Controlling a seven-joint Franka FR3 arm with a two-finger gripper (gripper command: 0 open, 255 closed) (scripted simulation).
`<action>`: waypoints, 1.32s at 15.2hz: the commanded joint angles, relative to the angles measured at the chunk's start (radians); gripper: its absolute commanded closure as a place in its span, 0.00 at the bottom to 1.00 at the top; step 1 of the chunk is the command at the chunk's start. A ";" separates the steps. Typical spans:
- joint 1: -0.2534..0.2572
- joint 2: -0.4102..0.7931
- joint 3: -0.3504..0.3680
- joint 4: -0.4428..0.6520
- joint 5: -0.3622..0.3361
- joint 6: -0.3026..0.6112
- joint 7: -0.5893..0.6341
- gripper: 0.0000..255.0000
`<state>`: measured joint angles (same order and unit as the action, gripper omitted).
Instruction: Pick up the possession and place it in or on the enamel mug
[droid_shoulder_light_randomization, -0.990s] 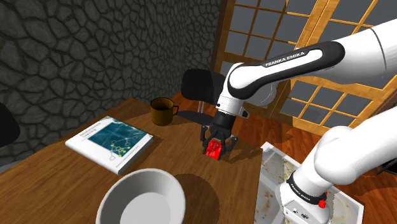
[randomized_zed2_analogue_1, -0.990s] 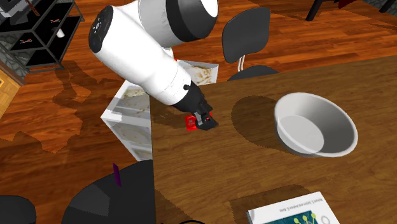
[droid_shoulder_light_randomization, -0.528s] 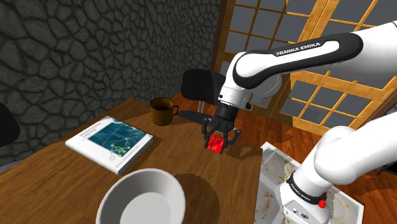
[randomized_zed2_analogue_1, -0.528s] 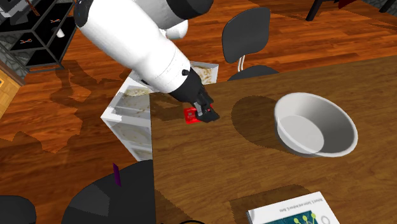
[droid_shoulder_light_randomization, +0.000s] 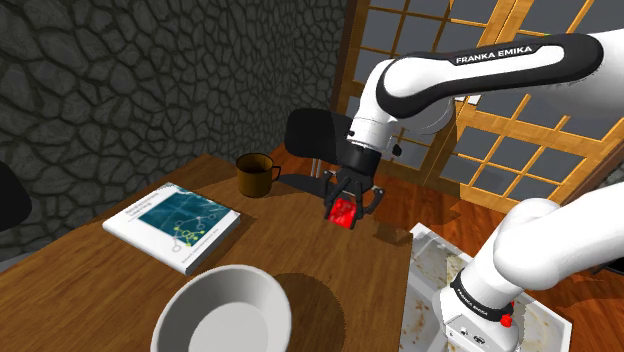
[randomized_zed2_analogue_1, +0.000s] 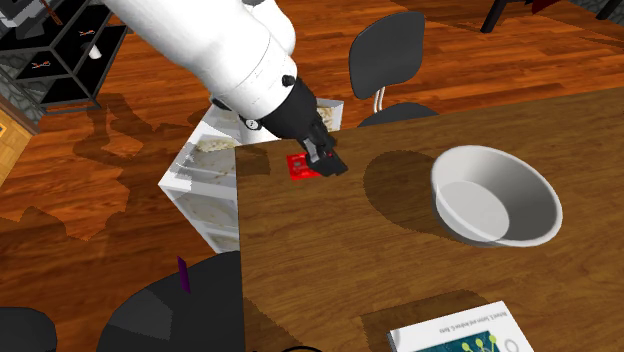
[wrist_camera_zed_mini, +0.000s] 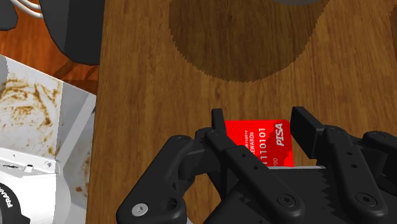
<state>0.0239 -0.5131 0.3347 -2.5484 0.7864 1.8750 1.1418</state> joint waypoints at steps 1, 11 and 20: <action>-0.002 -0.009 -0.006 0.019 -0.008 -0.024 0.015 1.00; -0.022 0.048 -0.022 0.159 -0.052 -0.095 0.063 1.00; -0.064 0.421 0.000 0.515 -0.157 -0.063 0.100 1.00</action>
<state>-0.0374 -0.1449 0.3307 -2.0865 0.6451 1.8088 1.2327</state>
